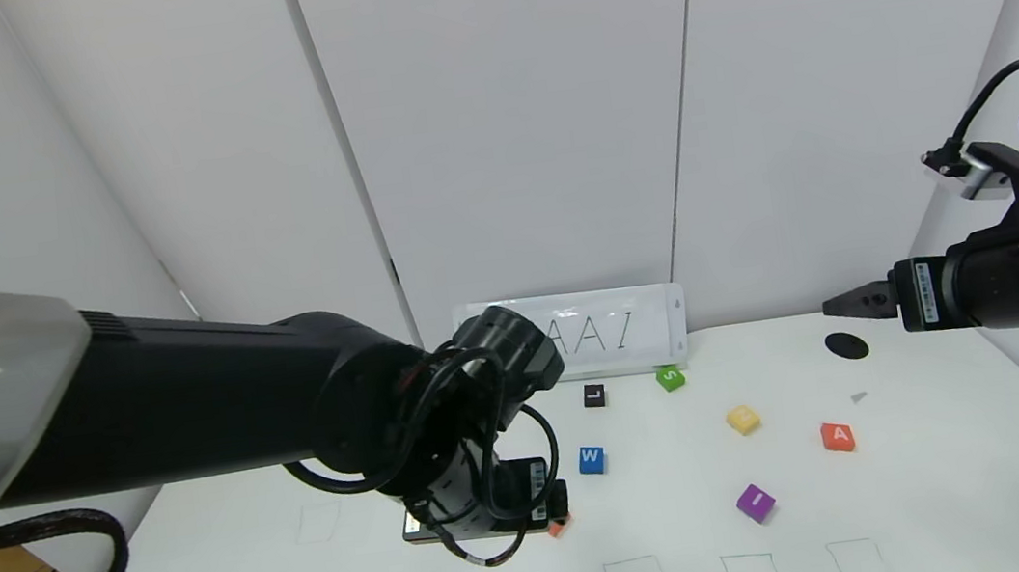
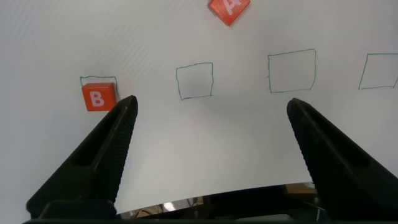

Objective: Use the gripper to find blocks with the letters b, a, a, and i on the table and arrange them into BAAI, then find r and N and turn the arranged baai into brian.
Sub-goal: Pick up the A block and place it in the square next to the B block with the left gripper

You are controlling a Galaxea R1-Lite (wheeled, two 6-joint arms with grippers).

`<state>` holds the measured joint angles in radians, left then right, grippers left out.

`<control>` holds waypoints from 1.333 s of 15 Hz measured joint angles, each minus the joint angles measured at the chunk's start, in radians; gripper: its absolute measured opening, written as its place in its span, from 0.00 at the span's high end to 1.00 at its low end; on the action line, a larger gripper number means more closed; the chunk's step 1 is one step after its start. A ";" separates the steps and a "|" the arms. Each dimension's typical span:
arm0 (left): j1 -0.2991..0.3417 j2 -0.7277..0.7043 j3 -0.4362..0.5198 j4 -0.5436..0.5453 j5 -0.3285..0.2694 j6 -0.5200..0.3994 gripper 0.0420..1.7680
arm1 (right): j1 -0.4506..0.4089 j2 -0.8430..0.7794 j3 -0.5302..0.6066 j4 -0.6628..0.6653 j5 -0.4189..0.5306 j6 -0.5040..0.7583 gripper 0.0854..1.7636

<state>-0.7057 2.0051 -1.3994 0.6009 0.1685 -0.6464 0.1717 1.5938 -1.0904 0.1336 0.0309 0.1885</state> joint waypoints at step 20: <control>-0.013 0.286 -0.352 0.179 0.136 -0.624 0.03 | 0.011 0.005 0.007 0.000 -0.002 0.000 0.03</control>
<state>-0.7183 2.2913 -1.7515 0.7796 0.3047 -1.2706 0.1832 1.5989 -1.0834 0.1336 0.0289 0.1887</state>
